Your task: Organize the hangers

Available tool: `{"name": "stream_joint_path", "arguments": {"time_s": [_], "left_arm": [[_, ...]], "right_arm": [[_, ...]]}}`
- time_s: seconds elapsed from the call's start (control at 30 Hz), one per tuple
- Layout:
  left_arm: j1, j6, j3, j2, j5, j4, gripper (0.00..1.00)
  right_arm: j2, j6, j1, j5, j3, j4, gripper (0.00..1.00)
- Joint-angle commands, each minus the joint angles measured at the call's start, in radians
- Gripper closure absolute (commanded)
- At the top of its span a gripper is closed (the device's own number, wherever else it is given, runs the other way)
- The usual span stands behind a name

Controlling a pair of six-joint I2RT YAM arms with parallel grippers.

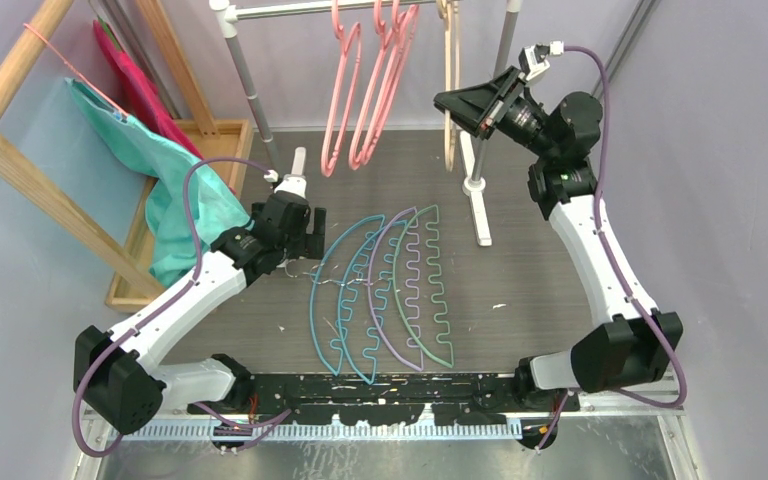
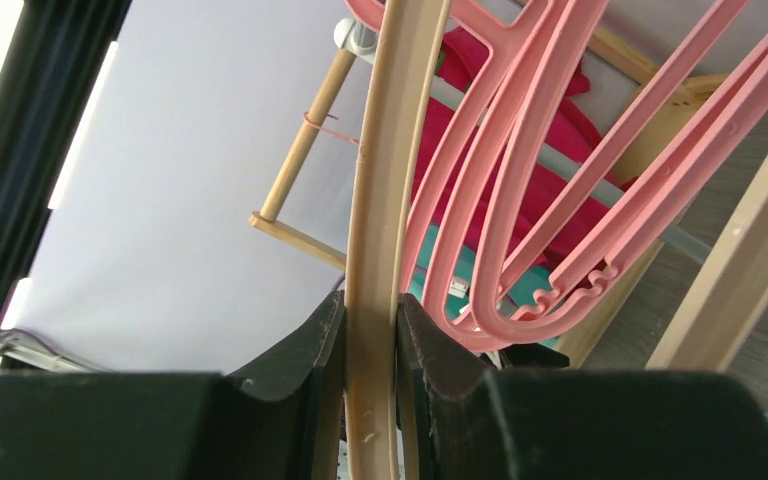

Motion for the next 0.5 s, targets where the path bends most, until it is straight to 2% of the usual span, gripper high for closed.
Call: {"name": "stream_joint_path", "arguments": {"time_s": [0.0,0.47], "left_arm": [[0.006,0.017,0.01,-0.029,-0.028,0.002,0.02],[0.005,0.021,0.012,-0.033,-0.033,-0.003,0.02]], "right_arm": [[0.037,0.178,-0.004,-0.061,0.029,0.241,0.96],[0.101,0.426,-0.082,-0.05,-0.157,0.456,0.96]]}}
